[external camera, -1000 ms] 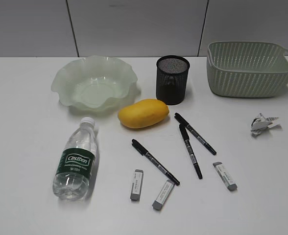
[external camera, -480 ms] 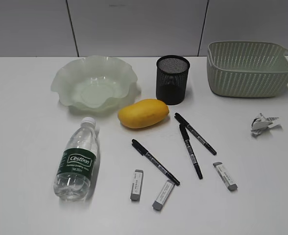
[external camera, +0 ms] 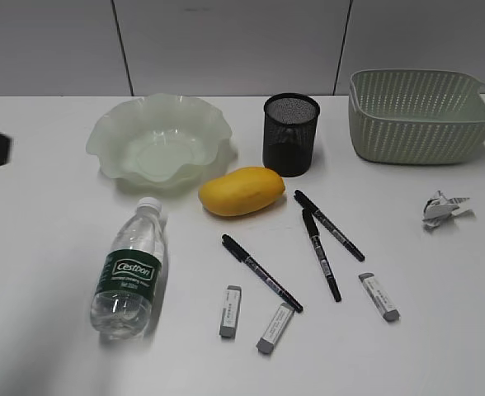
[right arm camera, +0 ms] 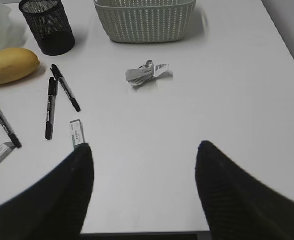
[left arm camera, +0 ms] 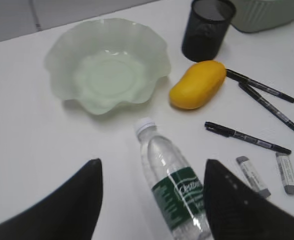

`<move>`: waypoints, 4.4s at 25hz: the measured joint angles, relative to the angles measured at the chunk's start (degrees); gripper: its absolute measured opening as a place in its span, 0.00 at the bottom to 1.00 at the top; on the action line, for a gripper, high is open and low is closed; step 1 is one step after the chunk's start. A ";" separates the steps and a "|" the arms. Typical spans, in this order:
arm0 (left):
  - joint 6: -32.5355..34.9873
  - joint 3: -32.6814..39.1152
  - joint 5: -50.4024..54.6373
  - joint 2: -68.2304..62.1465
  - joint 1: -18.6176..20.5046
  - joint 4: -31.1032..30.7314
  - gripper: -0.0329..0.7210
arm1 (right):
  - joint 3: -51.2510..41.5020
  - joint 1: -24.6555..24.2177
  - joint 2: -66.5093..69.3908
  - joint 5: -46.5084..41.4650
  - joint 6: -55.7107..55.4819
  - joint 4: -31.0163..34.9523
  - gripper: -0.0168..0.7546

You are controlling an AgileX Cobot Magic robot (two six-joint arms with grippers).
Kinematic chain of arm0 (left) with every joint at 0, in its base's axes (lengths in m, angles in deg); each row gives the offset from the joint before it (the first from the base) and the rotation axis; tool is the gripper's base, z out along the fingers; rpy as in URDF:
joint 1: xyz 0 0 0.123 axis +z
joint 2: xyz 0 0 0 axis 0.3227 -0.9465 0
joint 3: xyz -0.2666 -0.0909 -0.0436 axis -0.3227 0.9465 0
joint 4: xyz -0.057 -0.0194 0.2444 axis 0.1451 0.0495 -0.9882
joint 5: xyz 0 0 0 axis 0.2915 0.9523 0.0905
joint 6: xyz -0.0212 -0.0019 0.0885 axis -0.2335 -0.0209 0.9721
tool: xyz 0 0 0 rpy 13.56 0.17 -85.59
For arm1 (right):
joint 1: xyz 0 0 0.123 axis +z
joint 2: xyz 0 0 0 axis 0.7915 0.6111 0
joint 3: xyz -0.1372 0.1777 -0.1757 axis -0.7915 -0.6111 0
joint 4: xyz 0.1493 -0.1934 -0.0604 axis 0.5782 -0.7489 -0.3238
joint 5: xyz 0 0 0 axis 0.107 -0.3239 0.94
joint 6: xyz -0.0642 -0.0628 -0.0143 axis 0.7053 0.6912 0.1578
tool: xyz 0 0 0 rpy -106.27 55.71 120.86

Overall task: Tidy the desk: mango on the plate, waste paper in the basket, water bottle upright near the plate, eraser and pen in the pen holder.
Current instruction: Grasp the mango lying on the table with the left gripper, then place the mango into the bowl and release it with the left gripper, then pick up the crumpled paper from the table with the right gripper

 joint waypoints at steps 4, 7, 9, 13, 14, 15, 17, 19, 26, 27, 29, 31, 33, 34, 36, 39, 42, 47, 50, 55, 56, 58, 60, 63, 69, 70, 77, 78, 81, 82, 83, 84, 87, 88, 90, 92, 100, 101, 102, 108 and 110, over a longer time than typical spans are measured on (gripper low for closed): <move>14.58 -8.93 -7.39 -19.58 -8.71 6.19 0.70 | 0.00 0.00 0.00 0.00 0.00 -0.05 0.68; 16.78 -17.40 -13.75 -32.71 -18.42 -1.13 0.76 | 0.00 0.00 0.00 0.00 0.00 -0.05 0.68; 17.27 -23.54 -15.94 -41.82 -23.89 -5.69 0.83 | 0.00 0.00 -0.05 0.00 0.00 -0.05 0.68; 17.46 -33.41 -17.09 -55.96 -28.40 -8.30 0.86 | 0.00 0.00 -0.05 0.00 0.00 -0.05 0.68; 17.51 -35.33 -17.14 -58.96 -28.59 -8.45 0.87 | 0.00 0.00 -0.05 0.00 0.00 -0.05 0.68; 17.51 -36.77 -17.13 -61.62 -28.79 -8.59 0.87 | 0.00 0.00 -0.05 0.00 0.00 -0.05 0.68; 17.56 -39.71 -17.13 -65.64 -28.91 -8.83 0.88 | 0.00 0.00 -0.05 0.00 0.00 -0.05 0.68; 17.52 -41.97 -17.20 -68.92 -28.97 -9.54 0.89 | 0.00 0.00 -0.05 0.00 0.00 -0.05 0.68; 17.57 -47.02 -18.11 -76.58 -28.97 -16.04 0.90 | 0.00 0.00 -0.05 0.00 0.00 -0.05 0.68; 17.57 -47.23 -18.31 -77.34 -28.97 -16.30 0.90 | 0.00 0.00 -0.05 0.00 0.00 -0.05 0.68; 17.57 -47.47 -18.92 -78.85 -28.97 -16.73 0.90 | 0.00 0.00 -0.05 0.00 0.00 -0.05 0.68; 17.57 -47.60 -19.71 -79.53 -28.79 -16.91 0.89 | 0.00 0.00 -0.05 0.00 0.00 -0.05 0.68; 17.53 -47.60 -19.53 -80.07 -28.62 -17.15 0.86 | 0.00 0.00 -0.05 0.00 0.00 -0.05 0.68; 17.44 -47.60 -18.67 -80.20 -28.49 -17.28 0.82 | 0.00 0.00 -0.05 0.00 0.00 -0.05 0.68; 17.37 -47.60 -16.85 -80.12 -28.44 -17.43 0.70 | 0.00 0.00 -0.05 0.00 0.00 -0.05 0.68; 17.31 -47.53 -13.94 -78.70 -28.44 -16.88 0.69 | 0.00 0.00 -0.05 0.00 0.00 0.00 0.68; 17.18 -47.49 -12.96 -75.35 -28.44 -16.44 0.68 | 0.00 0.00 -0.05 0.00 0.00 0.00 0.68; 16.92 -47.49 -13.00 -67.61 -28.44 -16.18 0.68 | 0.00 0.00 -0.05 0.00 0.00 0.00 0.68; 16.53 -47.49 -14.98 -64.04 -26.87 -15.63 0.68 | 0.00 0.00 -0.05 0.00 0.00 0.00 0.68; 16.34 -47.49 -22.23 -65.24 -18.65 -12.12 0.67 | 0.00 0.00 -0.05 0.00 0.00 0.00 0.68; 16.27 -47.49 -23.34 -66.32 -17.27 -11.88 0.67 | 0.00 0.00 -0.05 0.00 0.00 0.00 0.68; 16.27 -47.49 -24.10 -69.48 -15.64 -11.36 0.67 | 0.00 0.00 -0.05 0.00 0.00 0.05 0.68; 16.27 -47.49 -24.03 -72.44 -14.82 -11.17 0.67 | 0.00 0.00 -0.05 0.00 0.00 0.04 0.68; 16.27 -47.49 -23.92 -75.75 -14.47 -11.06 0.67 | 0.00 0.00 -0.05 0.00 0.00 0.19 0.68; 16.27 -47.49 -23.56 -76.46 -14.40 -8.48 0.82 | 0.00 0.00 -0.05 0.00 0.00 0.56 0.68; 16.27 -47.49 -23.42 -76.08 -14.40 -8.04 0.84 | 0.00 0.00 -0.05 0.00 0.00 0.64 0.68; 3.47 -47.49 -9.06 -62.98 -13.19 -6.59 0.77 | 0.00 0.00 -0.05 0.00 0.00 0.92 0.68; 0.75 -47.20 -5.21 -60.78 -12.49 -6.65 0.68 | 0.00 0.00 -0.05 0.00 0.00 0.92 0.68; -3.30 -43.19 2.92 -52.67 -10.21 -7.95 0.45 | 0.00 0.00 -0.05 0.00 0.00 0.92 0.68; -4.44 -40.55 4.69 -49.23 -9.64 -8.86 0.41 | 0.00 0.00 -0.05 0.00 0.00 0.99 0.68; -5.74 -38.04 5.87 -45.29 -9.12 -10.06 0.39 | 0.00 0.00 -0.05 0.00 0.00 1.04 0.68; -7.69 -34.79 6.67 -40.80 -8.78 -11.25 0.37 | 0.00 0.00 -0.05 0.00 0.00 1.04 0.68; -12.86 -25.35 9.19 -25.75 -8.54 -15.23 0.37 | 0.00 0.00 -0.05 0.00 0.00 1.10 0.68; -13.96 -22.20 10.72 -20.98 -8.54 -15.93 0.37 | 0.00 0.00 -0.05 0.00 0.00 1.10 0.68; -14.77 -16.67 14.21 -9.65 -8.54 -17.25 0.44 | 0.00 0.00 -0.05 0.00 0.00 1.10 0.68; -15.38 -11.20 17.91 1.07 -8.54 -18.93 0.57 | 0.00 0.00 -0.05 0.00 0.00 1.16 0.68; -40.78 3.84 25.39 31.79 -8.52 -32.33 0.78 | 0.00 0.00 -0.05 0.12 0.06 1.50 0.66; -44.59 4.85 26.49 33.63 -8.40 -35.10 0.78 | 0.00 0.00 -0.05 0.18 0.39 1.57 0.65; -47.12 5.48 27.56 34.94 -8.33 -36.87 0.78 | 0.00 0.00 0.01 0.18 1.02 1.91 0.66; -45.44 5.80 27.82 36.49 -8.33 -36.92 0.74 | 0.99 0.00 13.44 2.20 10.67 5.51 0.65; -40.57 5.88 27.58 36.49 -8.33 -34.17 0.72 | 1.42 0.05 23.08 7.13 11.58 5.63 0.65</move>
